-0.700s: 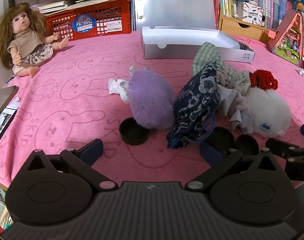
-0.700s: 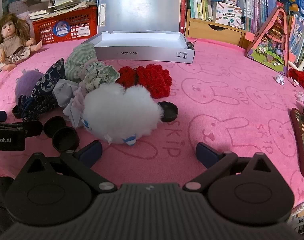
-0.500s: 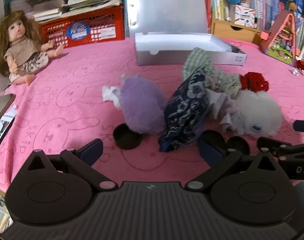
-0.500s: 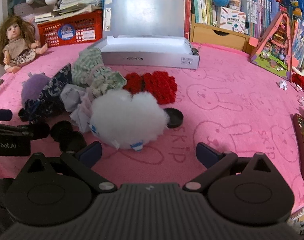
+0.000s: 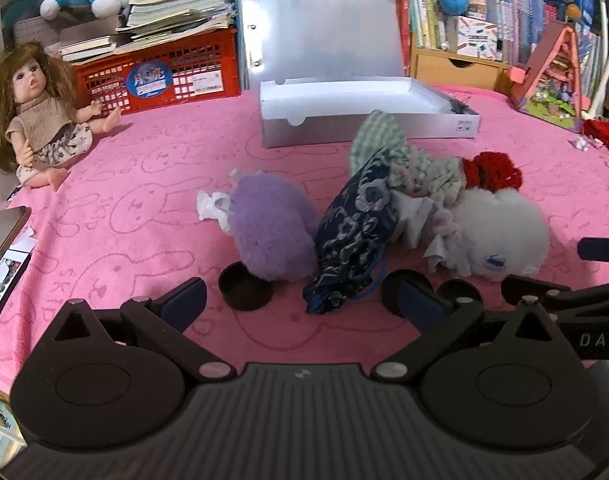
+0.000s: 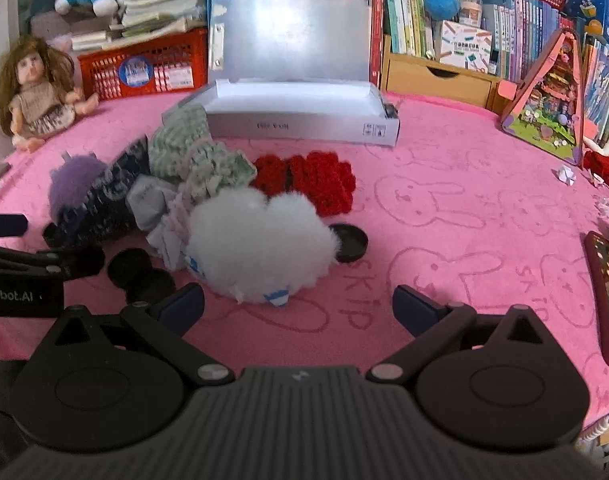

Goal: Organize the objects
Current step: 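Move both grippers toward the pile of soft items on the table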

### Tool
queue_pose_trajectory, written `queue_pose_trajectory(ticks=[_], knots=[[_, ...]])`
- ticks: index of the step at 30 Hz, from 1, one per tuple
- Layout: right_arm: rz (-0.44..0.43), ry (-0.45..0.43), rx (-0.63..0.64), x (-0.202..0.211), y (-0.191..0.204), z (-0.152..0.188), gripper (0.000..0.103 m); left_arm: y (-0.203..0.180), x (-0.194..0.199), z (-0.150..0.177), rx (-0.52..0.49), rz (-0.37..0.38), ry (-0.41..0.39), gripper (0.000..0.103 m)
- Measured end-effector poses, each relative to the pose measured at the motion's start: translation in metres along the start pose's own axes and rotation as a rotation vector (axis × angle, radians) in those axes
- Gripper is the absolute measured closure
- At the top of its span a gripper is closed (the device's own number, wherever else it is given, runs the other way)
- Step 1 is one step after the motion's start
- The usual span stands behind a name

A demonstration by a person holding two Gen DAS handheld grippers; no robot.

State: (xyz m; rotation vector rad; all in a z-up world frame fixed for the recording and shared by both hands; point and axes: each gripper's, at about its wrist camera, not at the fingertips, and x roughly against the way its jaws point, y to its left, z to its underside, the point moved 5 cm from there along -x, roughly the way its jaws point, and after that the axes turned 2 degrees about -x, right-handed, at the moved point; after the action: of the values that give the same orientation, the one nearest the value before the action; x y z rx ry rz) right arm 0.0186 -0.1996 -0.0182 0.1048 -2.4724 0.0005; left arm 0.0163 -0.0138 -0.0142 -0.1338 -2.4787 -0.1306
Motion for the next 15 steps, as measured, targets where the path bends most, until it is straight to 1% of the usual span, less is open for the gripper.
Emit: queue_pose_trajectory(ticks=[3, 6, 8, 11, 13, 15], knots=[[-0.009, -0.027, -0.006, 0.006, 0.0, -0.005, 0.0, -0.002, 0.008, -0.006, 0.002, 0.021, -0.033, 0.0], [0.001, -0.038, -0.013, 0.003, 0.0, -0.007, 0.0, -0.004, 0.013, -0.009, -0.008, 0.005, -0.084, 0.0], [-0.004, -0.047, -0.025, 0.003, 0.0, -0.008, 0.0, -0.004, 0.013, -0.011, -0.008, 0.012, -0.106, 0.0], [-0.014, -0.059, -0.045, 0.003, 0.0, -0.007, 0.0, -0.003, 0.013, -0.012, 0.017, 0.039, -0.106, 0.0], [-0.02, -0.061, -0.049, 0.003, -0.001, -0.006, 0.0, -0.002, 0.012, -0.011, 0.02, 0.036, -0.102, 0.0], [-0.024, -0.06, -0.045, 0.004, -0.001, -0.005, 0.0, -0.003, 0.013, -0.01, 0.003, 0.027, -0.11, 0.0]])
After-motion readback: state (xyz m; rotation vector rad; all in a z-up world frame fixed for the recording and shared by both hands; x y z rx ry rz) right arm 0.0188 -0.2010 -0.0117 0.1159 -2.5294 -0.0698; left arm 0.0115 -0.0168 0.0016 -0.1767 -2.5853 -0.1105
